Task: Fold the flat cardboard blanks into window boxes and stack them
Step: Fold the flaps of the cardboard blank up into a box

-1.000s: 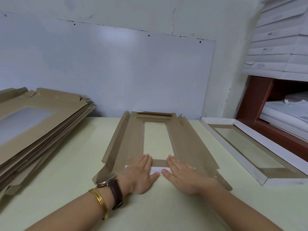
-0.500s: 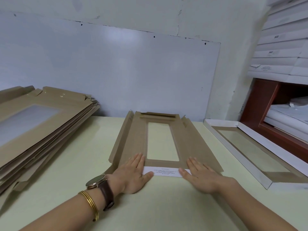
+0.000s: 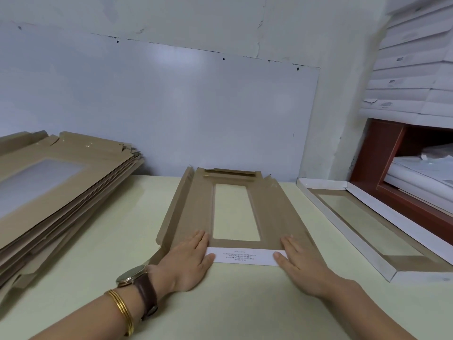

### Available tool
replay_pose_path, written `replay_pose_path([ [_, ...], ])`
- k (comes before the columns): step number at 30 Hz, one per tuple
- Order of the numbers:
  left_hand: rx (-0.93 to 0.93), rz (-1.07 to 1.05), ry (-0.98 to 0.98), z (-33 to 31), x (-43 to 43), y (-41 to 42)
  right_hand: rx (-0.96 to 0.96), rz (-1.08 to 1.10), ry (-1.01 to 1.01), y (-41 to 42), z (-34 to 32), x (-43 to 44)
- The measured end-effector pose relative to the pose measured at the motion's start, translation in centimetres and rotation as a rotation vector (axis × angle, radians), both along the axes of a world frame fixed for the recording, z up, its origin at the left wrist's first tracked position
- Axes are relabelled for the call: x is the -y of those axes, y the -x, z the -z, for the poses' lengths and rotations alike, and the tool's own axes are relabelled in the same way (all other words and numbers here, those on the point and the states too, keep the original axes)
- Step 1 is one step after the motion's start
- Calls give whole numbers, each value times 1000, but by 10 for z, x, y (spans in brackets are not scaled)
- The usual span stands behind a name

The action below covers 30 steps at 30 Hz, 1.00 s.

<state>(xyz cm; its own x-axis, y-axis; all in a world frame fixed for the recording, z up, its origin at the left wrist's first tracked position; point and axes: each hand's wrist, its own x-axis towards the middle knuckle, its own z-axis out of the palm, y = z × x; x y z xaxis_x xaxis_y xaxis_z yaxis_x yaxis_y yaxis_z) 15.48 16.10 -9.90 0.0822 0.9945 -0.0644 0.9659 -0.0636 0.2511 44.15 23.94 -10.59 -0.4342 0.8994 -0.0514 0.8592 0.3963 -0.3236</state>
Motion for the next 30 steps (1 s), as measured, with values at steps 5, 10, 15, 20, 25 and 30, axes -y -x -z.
replay_pose_path([
  [5, 166, -3, -70, -7, 4, 5, -191, -35, -118, -3, -15, 18],
  [10, 239, 16, -127, -18, 12, 4, -291, -54, -163, -4, -27, 34],
  [15, 285, 12, -156, -23, 19, 2, -312, -32, -123, -7, -29, 42],
  [20, 434, -7, -199, -25, 20, 0, -290, -23, -90, -6, -30, 44],
  [25, 479, -46, -217, -28, 22, 4, -290, -20, -91, -5, -31, 48],
  [30, 340, 38, -254, -29, 33, 7, -334, -45, -108, -10, -31, 54],
])
